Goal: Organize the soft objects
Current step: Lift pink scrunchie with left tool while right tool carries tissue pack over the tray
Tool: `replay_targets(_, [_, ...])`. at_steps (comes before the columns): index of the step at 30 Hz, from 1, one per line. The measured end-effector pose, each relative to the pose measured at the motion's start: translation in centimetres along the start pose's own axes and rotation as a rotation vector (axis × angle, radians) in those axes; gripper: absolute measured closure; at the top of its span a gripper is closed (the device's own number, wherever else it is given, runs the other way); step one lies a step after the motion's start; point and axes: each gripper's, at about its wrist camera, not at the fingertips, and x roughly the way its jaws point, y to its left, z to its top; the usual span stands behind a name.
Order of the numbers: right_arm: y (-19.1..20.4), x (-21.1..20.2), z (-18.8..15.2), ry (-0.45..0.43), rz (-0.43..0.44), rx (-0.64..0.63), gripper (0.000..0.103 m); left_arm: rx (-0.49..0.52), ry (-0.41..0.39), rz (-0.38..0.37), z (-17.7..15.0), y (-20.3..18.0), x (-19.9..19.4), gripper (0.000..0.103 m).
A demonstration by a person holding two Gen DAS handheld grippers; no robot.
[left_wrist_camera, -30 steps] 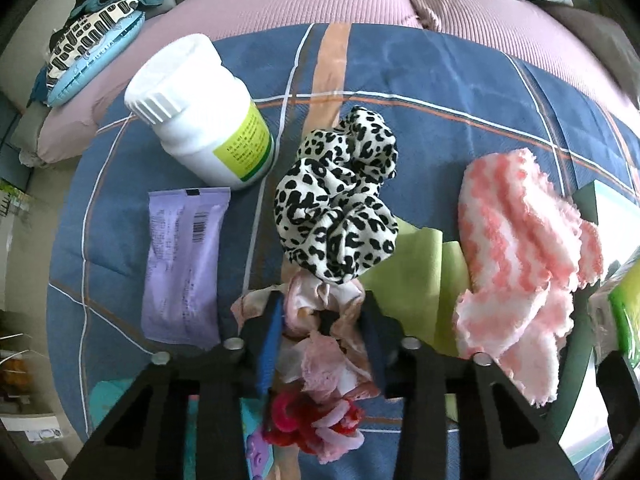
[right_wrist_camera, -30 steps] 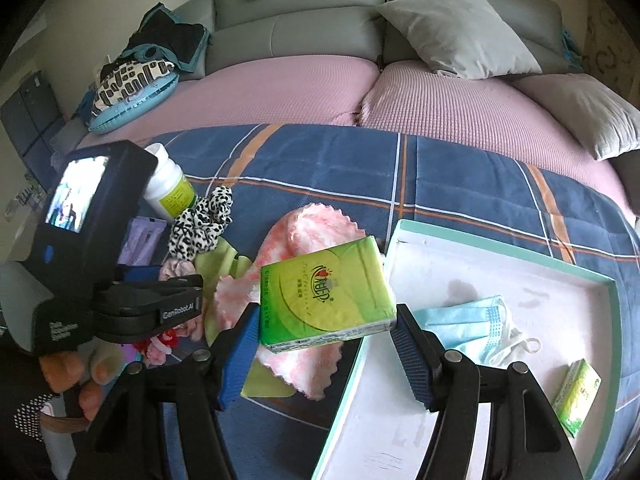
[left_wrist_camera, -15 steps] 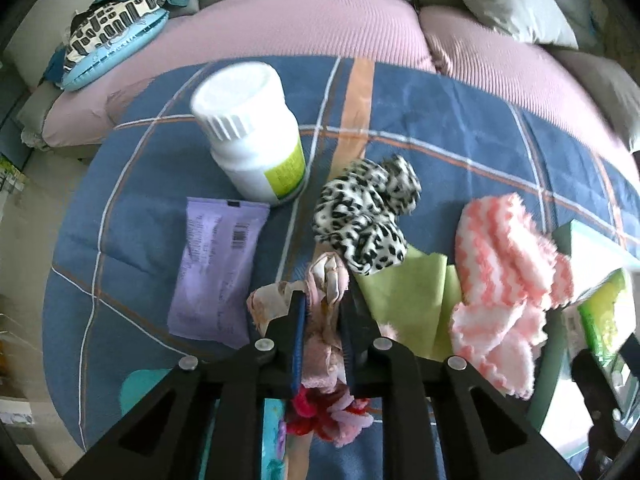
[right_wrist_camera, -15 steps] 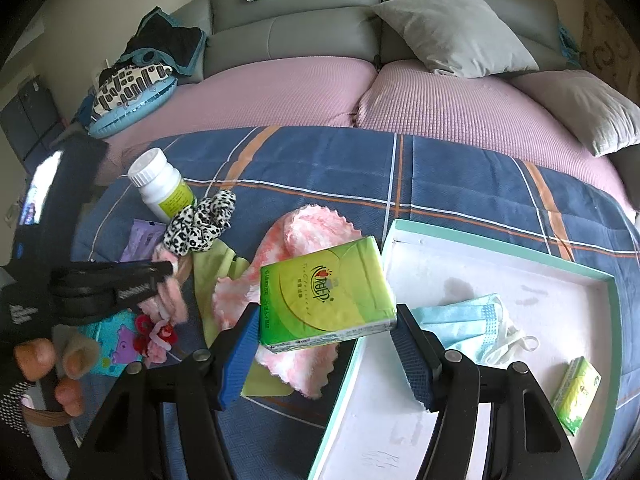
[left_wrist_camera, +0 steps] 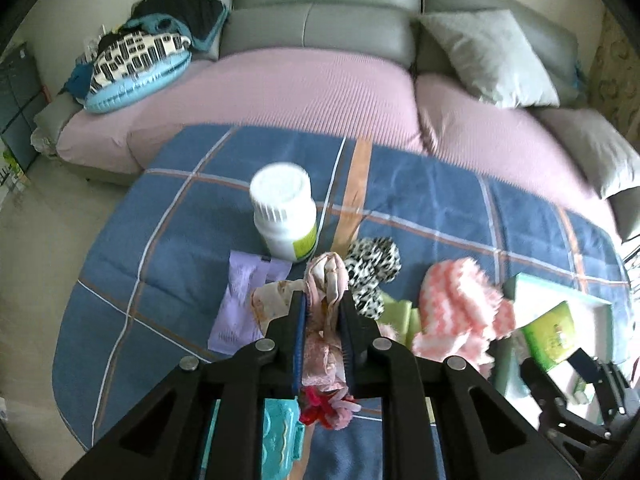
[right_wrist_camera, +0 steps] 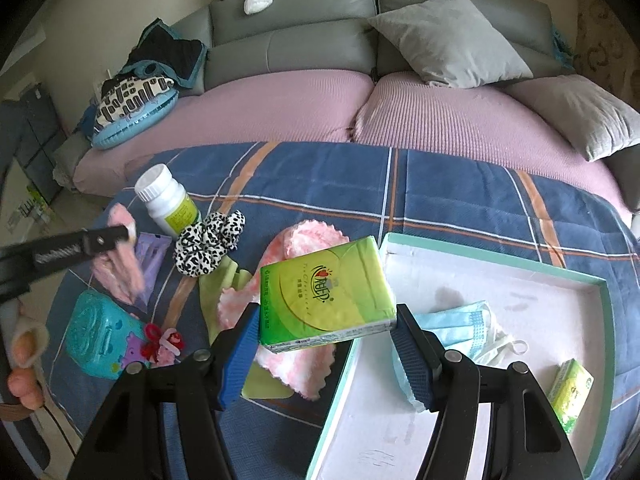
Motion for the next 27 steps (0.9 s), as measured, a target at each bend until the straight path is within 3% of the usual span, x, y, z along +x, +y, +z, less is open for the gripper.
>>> replay_targets(6, [-0.9, -1.1, 0.1, -0.024, -0.01, 0.019, 0.035, 0.025, -0.054, -0.025, 0.6, -1.4, -1.7, 0.087])
replay_targets(11, [-2.7, -1.8, 0.1, -0.041, -0.029, 0.058, 0.035, 0.087, -0.05, -0.05, 0.4, -4.2, -1.9, 0.087])
replay_targets(27, [-12.0, -4.5, -1.0, -0.069, -0.197, 0.25, 0.035, 0.279, -0.066, -0.15, -1.5, -13.9, -2.7, 0.087])
